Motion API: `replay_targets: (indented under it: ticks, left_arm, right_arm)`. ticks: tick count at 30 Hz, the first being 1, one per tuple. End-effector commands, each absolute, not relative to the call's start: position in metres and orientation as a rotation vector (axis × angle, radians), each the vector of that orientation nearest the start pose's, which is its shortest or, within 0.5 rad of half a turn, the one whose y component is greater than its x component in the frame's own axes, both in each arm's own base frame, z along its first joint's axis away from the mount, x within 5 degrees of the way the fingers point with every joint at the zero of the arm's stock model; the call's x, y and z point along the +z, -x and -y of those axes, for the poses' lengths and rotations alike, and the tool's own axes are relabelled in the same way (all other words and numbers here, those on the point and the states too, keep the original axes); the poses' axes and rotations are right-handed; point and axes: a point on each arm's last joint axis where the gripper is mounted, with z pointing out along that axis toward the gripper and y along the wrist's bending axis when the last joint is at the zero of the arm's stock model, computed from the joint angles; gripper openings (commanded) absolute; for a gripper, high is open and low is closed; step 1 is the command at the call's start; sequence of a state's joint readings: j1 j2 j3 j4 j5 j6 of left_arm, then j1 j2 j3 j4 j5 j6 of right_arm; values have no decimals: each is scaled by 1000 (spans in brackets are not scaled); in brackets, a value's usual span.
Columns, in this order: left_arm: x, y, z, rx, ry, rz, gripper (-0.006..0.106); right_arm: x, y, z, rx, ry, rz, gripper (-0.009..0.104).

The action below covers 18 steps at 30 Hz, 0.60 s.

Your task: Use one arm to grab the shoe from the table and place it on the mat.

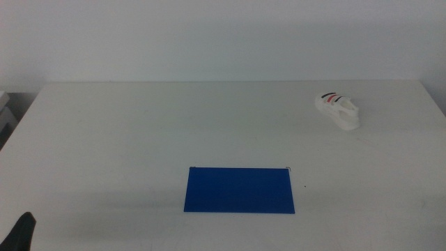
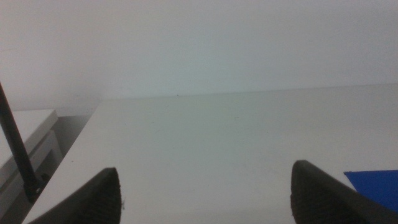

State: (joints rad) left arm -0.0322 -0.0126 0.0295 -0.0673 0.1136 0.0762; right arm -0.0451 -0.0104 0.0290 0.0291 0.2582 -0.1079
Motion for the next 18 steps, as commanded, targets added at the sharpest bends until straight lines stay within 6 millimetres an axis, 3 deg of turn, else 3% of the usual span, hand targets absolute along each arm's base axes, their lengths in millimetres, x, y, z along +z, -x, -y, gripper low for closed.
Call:
replay_targets:
  ticks: [1,7,13,18]
  left_arm:
    - [199,-56,2,-35,-26,-1529,94]
    - [199,-56,2,-35,-26,-1529,94]
    - [199,-56,2,-35,-26,-1529,94]
    - [199,-56,2,-35,-26,-1529,94]
  right_arm:
    - [205,-54,3,-111,36,-1635,92]
    - [253,-61,3,-111,35,-1611,92]
    - [295,-87,4,-109,37,-1670,92]
    - [318,-115,2,-42,29,-1891,92]
